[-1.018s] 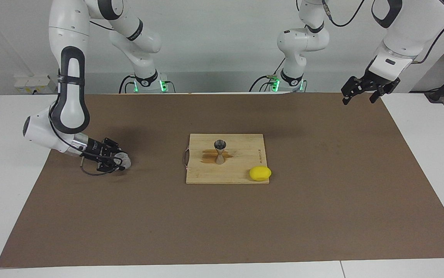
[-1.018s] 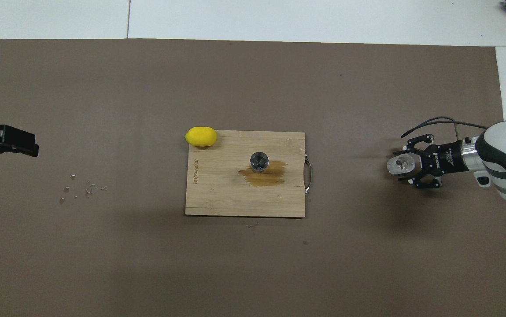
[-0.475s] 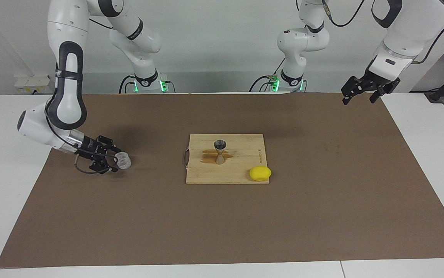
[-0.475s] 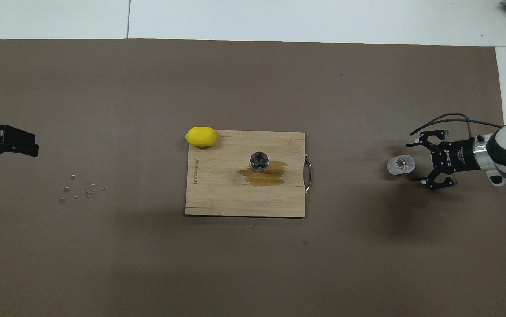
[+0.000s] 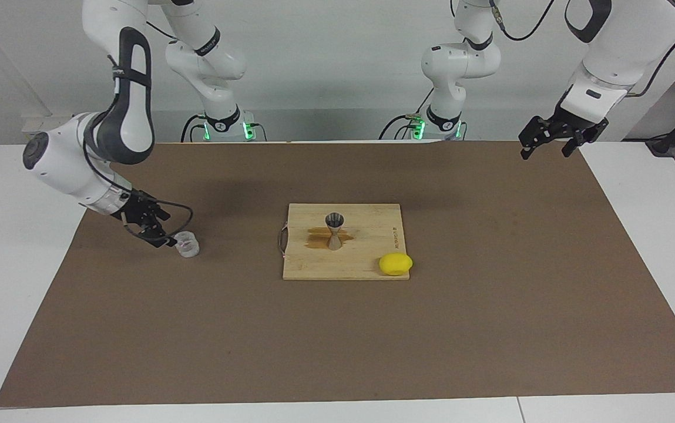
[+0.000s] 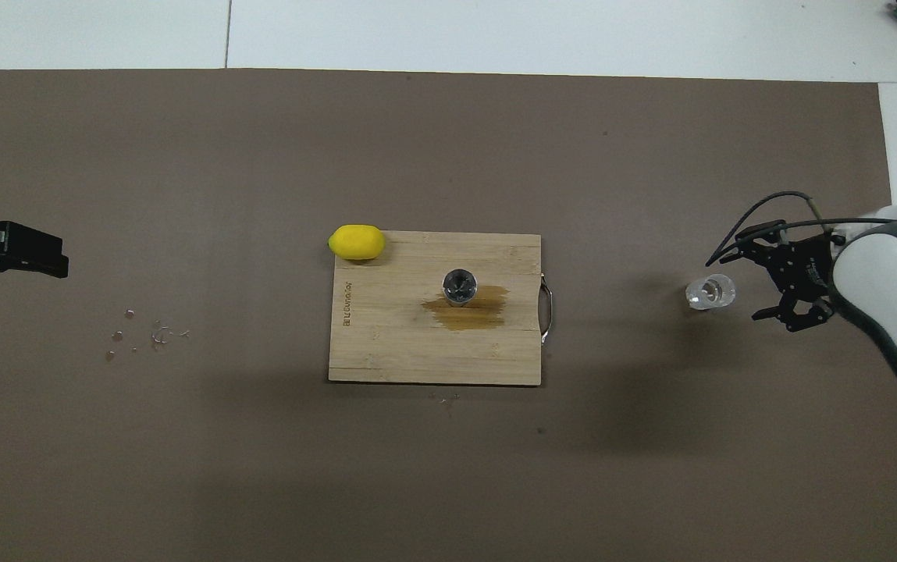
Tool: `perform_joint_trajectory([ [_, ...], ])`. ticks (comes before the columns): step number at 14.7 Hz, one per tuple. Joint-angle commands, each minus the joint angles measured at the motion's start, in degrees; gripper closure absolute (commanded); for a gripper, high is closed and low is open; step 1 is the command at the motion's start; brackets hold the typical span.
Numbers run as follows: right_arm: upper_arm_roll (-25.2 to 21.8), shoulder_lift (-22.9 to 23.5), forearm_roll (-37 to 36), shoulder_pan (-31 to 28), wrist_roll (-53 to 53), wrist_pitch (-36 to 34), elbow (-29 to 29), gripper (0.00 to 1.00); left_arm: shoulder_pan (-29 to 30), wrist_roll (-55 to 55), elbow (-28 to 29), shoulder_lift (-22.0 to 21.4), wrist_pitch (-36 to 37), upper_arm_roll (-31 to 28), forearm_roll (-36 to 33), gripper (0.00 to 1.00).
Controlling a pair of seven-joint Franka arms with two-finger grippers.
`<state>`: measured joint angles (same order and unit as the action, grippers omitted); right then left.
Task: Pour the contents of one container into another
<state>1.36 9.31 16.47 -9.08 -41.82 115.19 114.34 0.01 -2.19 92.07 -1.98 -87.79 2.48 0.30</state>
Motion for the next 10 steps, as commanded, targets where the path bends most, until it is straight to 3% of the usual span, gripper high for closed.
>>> perform_joint_trajectory([
  [1, 0.13, 0.01, -6.00, 4.05, 5.85, 0.73, -1.14, 0.00, -0.36, -0.19, 1.45, -1.36, 0.25, -0.37, 0.49, 0.00],
  [5, 0.22, -0.69, -13.82, 9.59, 18.41, 0.82, -2.28, 0.00, -0.28, -0.19, 1.45, -1.45, 0.25, -0.37, 0.49, 0.00],
  [10, 0.22, -6.57, -18.67, 10.66, 25.81, -5.14, -7.81, 0.00, -0.80, -0.19, 1.45, -1.36, 0.25, -0.37, 0.49, 0.00],
])
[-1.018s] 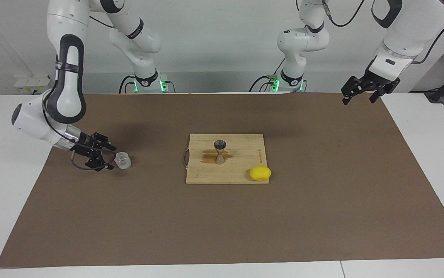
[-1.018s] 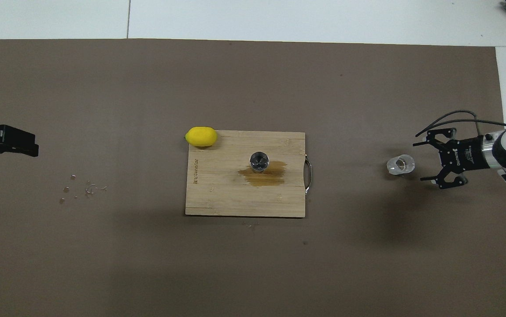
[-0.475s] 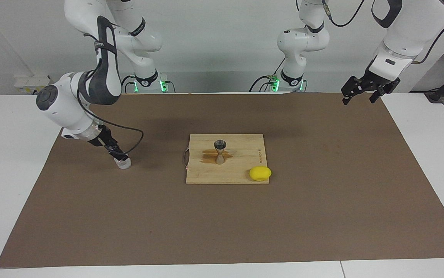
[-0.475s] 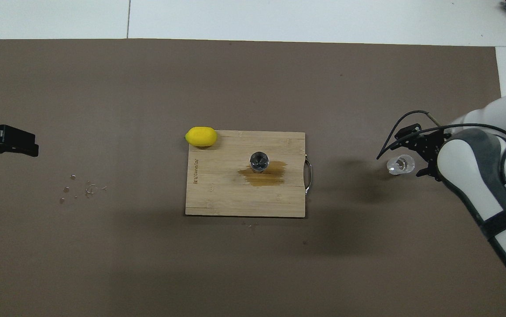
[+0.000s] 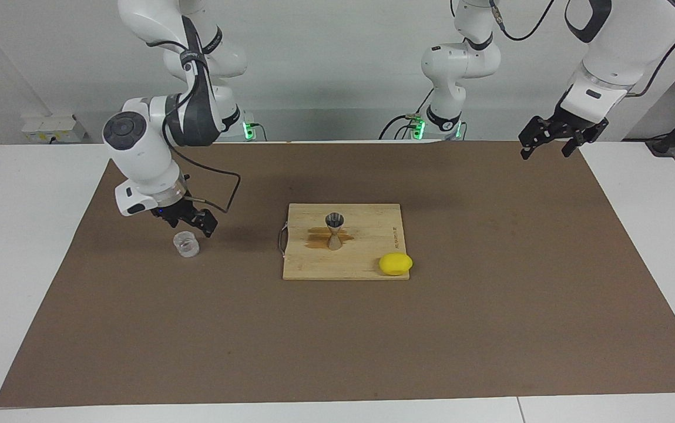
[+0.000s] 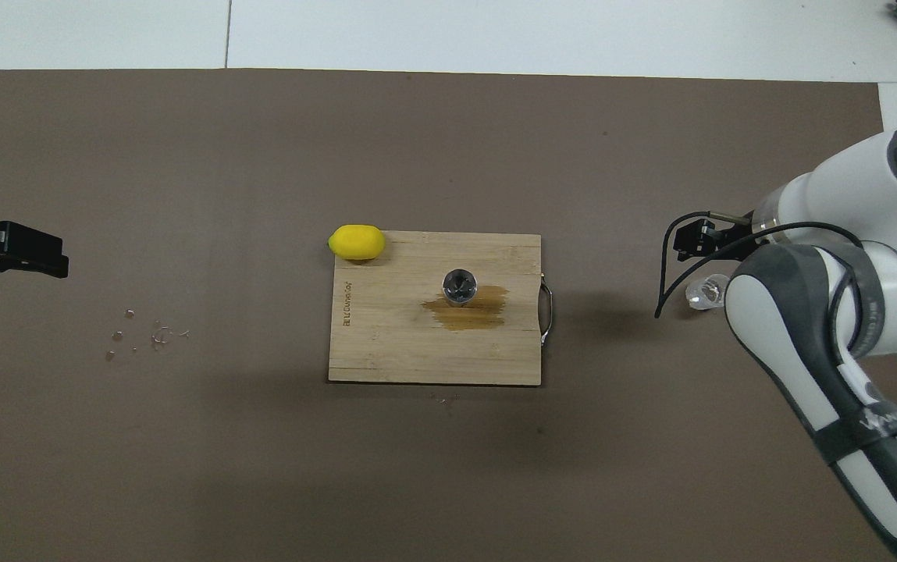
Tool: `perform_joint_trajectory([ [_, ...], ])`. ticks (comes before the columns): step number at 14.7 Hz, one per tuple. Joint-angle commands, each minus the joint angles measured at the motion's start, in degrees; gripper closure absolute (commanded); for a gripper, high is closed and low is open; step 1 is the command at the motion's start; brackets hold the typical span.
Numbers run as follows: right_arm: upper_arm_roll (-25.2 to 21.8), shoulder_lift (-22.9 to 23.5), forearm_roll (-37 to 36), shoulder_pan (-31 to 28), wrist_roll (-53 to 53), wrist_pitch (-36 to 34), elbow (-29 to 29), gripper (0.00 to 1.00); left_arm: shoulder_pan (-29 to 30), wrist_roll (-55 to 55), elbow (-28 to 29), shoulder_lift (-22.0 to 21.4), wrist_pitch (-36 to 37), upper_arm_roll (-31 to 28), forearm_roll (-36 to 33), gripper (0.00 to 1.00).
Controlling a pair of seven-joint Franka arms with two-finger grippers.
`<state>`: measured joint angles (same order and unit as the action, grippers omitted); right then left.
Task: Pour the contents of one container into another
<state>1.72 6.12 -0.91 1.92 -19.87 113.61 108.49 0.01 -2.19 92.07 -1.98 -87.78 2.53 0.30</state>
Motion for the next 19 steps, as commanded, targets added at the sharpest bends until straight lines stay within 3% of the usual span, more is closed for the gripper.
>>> perform_joint_trajectory([
  [1, -0.14, -4.44, -1.29, -0.60, 5.52, -5.49, -3.71, 0.00, -0.88, -0.19, 1.45, -1.36, 0.25, -0.42, 0.49, 0.00],
  [5, -0.57, -4.36, -1.29, -1.04, 7.21, -13.67, -14.69, 0.00, -0.45, -0.19, 1.45, -1.36, 0.25, -0.42, 0.49, 0.00],
  [9, -0.75, -3.92, -1.99, -1.66, 11.33, -19.82, -21.12, 0.00, -0.10, -0.19, 1.45, -1.36, -0.37, -0.50, 0.49, 0.00],
  [13, -0.66, -4.88, -1.12, -1.66, 16.08, -26.50, -20.69, 0.00, -0.09, -0.19, 1.45, -1.36, 0.25, -0.51, 0.49, 0.00],
  [19, -0.66, -6.64, -1.02, -0.96, 16.00, -26.34, -17.26, 0.00, -0.01, -0.36, 1.53, -1.45, 0.59, -0.68, 0.41, 0.00],
])
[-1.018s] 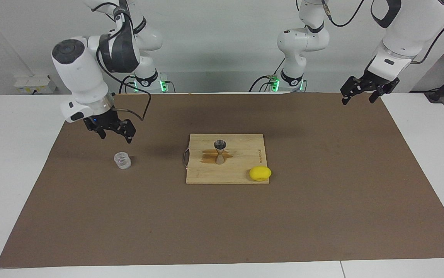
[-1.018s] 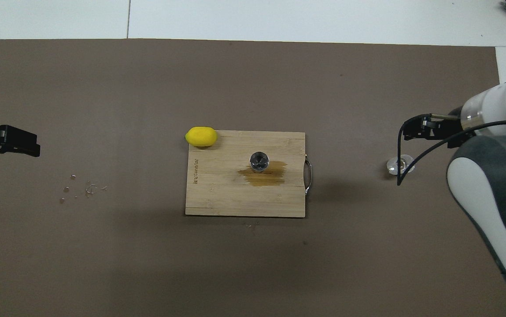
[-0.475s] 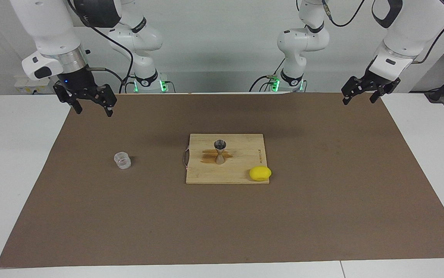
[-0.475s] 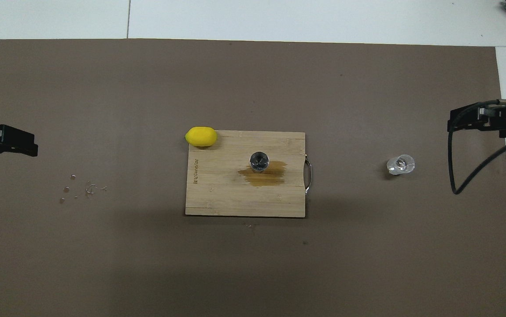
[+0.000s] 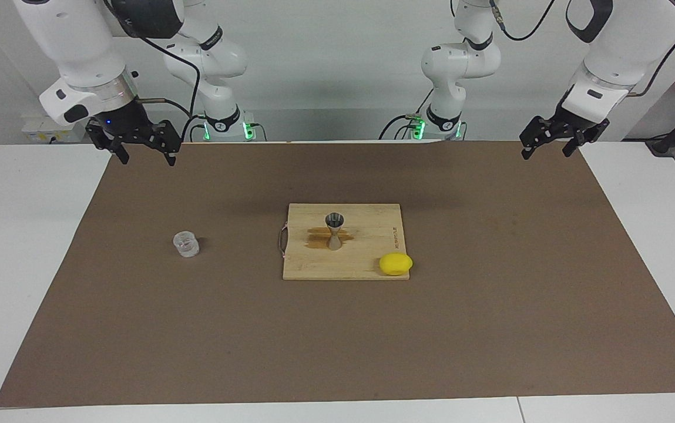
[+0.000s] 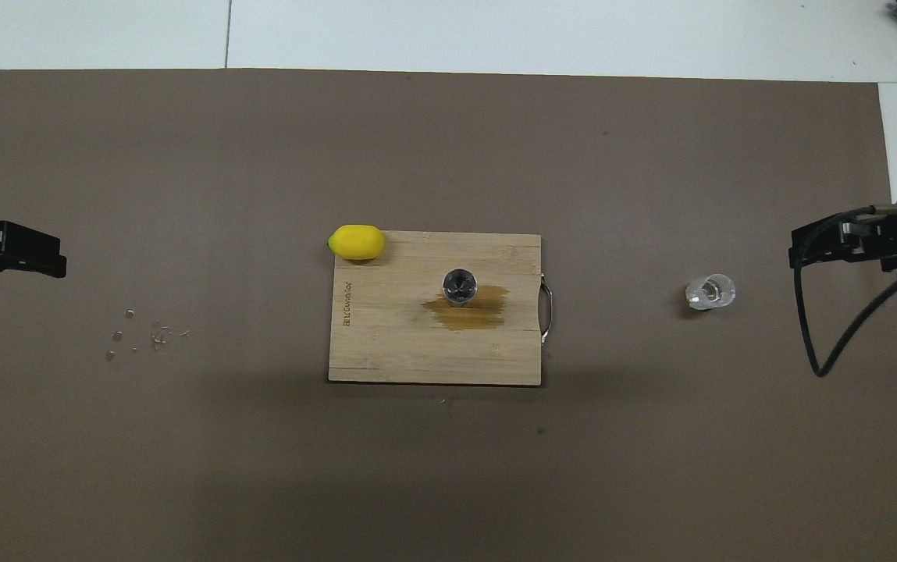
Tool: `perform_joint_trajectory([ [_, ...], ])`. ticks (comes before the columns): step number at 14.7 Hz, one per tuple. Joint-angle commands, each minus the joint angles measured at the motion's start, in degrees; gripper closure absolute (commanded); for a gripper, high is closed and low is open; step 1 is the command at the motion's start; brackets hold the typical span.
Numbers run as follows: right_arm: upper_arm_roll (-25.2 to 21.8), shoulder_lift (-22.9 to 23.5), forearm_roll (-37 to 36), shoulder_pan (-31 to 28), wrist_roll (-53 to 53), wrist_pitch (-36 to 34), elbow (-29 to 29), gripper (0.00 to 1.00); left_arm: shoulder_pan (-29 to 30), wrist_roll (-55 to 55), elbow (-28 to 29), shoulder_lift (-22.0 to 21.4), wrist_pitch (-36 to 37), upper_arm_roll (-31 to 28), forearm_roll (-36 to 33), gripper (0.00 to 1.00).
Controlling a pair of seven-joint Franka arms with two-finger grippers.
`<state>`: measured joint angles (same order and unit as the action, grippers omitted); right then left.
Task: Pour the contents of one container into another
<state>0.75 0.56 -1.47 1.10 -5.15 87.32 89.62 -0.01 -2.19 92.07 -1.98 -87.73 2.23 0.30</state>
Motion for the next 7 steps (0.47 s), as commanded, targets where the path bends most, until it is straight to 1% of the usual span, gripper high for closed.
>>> perform_joint_trajectory([
  [1, 0.30, -1.09, -0.38, -0.13, 1.37, -0.05, 1.61, 0.00, 0.18, -0.19, 1.53, -1.53, 0.19, -0.47, 0.41, 0.00],
  [7, 0.39, -1.09, -0.29, -0.13, 0.58, 0.66, 1.70, 0.00, -0.52, -0.19, 1.53, -1.53, 0.45, -0.38, 0.41, 0.00],
])
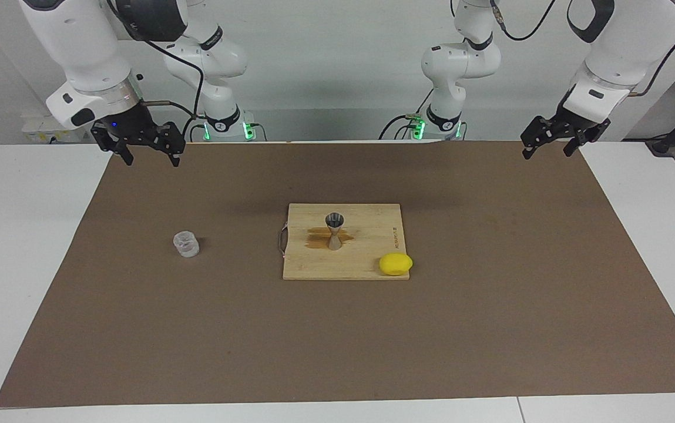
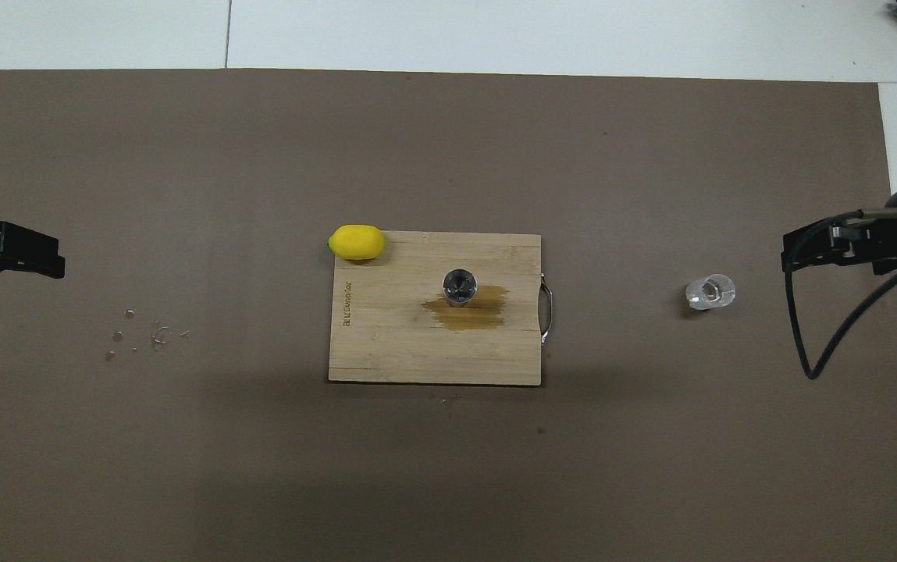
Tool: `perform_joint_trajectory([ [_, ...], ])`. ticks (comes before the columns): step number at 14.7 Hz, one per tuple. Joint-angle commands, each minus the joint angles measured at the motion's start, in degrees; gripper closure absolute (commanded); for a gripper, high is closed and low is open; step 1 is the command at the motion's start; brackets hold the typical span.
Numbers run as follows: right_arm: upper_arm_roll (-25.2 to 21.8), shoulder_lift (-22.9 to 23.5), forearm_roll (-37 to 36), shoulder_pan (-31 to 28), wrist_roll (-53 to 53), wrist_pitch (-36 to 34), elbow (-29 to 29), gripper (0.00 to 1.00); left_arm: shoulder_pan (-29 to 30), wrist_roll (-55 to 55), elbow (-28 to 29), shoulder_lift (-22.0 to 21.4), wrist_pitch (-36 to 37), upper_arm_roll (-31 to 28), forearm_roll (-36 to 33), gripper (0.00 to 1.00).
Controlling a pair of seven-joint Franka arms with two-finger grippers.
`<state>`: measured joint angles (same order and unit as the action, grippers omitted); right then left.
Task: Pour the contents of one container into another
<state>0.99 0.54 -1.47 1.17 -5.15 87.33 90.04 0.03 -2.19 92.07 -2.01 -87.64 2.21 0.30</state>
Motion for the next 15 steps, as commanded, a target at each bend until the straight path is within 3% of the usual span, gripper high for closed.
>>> perform_joint_trajectory([
  [1, 0.15, -1.07, -0.29, -0.38, 0.58, 0.82, 1.27, 0.00, -0.47, -0.18, 1.53, -1.51, 0.36, -0.37, 0.41, 0.00],
  [15, 0.24, -1.33, -0.20, -0.38, -2.41, 0.74, 1.63, 0.00, -0.47, -0.18, 1.53, -1.60, 0.36, -0.37, 0.41, 0.00],
])
